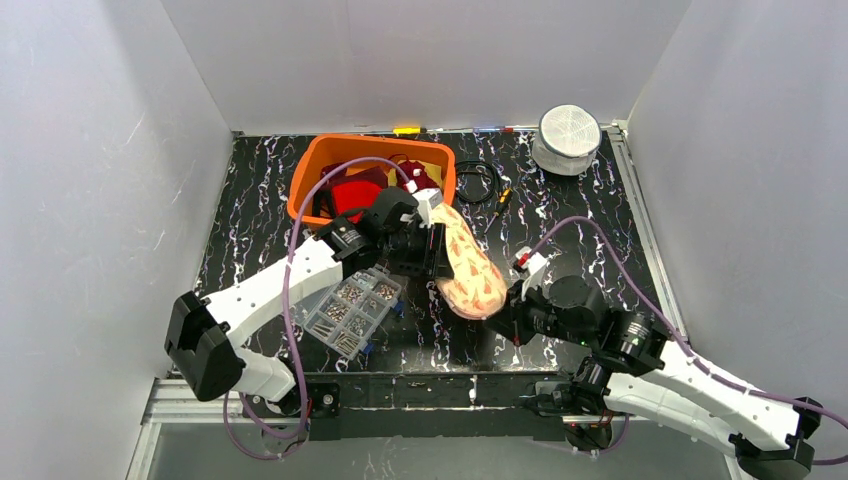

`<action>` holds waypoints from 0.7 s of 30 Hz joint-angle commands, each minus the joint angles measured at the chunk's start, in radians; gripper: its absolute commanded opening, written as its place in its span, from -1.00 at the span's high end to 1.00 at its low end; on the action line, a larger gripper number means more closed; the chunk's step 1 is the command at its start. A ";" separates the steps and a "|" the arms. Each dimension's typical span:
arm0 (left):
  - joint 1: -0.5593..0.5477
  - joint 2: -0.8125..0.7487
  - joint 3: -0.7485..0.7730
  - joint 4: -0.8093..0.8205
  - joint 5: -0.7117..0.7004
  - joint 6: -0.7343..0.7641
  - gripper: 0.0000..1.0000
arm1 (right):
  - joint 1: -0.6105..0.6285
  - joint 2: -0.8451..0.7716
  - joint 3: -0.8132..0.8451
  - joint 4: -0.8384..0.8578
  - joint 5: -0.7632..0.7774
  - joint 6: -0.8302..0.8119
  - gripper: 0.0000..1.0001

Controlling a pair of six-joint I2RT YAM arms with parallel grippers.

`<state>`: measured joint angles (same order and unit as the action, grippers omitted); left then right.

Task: Unzip the laundry bag and remove the bra
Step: Unzip the laundry bag at the center of the board.

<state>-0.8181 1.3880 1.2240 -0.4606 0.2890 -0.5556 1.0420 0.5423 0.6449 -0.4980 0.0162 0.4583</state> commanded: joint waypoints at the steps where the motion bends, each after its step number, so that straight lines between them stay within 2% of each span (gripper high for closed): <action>1: 0.011 -0.041 -0.082 0.101 0.009 -0.040 -0.06 | -0.002 -0.002 -0.068 0.072 0.015 0.051 0.97; 4: 0.011 -0.085 -0.165 0.144 -0.017 -0.130 -0.46 | -0.001 0.006 -0.128 0.134 0.017 0.097 0.97; 8: 0.010 -0.188 -0.319 0.210 -0.057 -0.291 -0.73 | -0.002 0.022 -0.200 0.222 0.017 0.156 0.97; 12: -0.010 -0.349 -0.463 0.228 -0.134 -0.436 -0.89 | -0.001 0.040 -0.248 0.327 -0.001 0.207 0.97; 16: -0.129 -0.468 -0.570 0.236 -0.329 -0.561 -0.93 | 0.003 0.077 -0.283 0.433 -0.010 0.246 0.97; 21: -0.270 -0.418 -0.595 0.283 -0.472 -0.652 -0.94 | 0.012 0.121 -0.305 0.490 -0.003 0.271 0.97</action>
<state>-1.0138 0.9230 0.6445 -0.2298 -0.0113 -1.0889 1.0439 0.6434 0.3489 -0.1429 0.0143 0.6884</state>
